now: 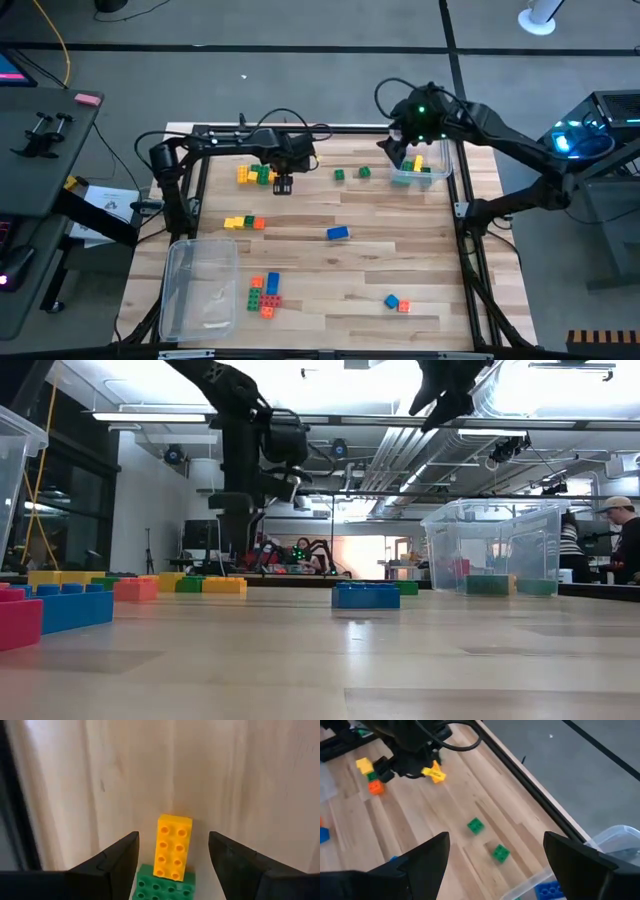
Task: Sort blocks by size
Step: Put the right large yellow game piece into the right transparent bin
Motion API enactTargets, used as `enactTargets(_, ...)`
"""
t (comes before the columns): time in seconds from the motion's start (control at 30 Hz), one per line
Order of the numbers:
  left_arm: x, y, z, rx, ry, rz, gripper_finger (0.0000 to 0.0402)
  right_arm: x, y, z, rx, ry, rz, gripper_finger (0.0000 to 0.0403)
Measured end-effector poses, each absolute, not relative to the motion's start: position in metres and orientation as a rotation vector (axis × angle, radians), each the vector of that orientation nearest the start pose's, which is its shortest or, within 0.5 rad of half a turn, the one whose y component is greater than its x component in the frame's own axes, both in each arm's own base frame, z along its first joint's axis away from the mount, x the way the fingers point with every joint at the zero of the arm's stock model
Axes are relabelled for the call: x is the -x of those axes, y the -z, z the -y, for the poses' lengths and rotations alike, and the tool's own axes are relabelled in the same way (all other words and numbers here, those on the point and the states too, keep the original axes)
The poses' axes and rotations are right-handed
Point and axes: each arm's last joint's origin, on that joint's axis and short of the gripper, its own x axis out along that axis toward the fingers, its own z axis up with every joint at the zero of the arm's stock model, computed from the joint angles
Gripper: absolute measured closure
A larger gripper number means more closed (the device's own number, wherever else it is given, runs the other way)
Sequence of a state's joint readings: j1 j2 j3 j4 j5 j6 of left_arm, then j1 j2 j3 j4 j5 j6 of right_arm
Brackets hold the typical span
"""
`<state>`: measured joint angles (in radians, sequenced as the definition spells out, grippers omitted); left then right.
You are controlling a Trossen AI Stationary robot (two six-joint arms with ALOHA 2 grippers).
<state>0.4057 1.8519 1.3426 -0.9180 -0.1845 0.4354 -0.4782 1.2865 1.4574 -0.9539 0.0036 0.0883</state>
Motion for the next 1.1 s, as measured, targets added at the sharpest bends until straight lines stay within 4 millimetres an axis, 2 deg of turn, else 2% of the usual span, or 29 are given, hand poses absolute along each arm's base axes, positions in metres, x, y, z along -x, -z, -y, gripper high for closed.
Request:
enactTargets(0.17,-0.306,-0.178,-0.153,-0.186,-0.101,-1.532,0.0174,-0.22,-0.388,0.118,-0.273,0.503,-0.742,0.0085)
enactTargets(0.43,-0.301,-0.163,-0.161,-0.247,-0.109,-1.502,0.0174,-0.222,-0.391,0.119,-0.294,0.52,-0.695,0.0085)
enactTargets(0.83,-0.289,-0.143,-0.156,-0.248,-0.028,-1.539,0.0174,-0.222,-0.391,0.12,-0.344,0.544,-0.681,0.0085)
enactTargets(1.1,-0.292,-0.141,-0.158,-0.224,-0.087,-1.501,0.0184,-0.222,-0.391,0.119,-0.374,0.561,-0.67,0.0085)
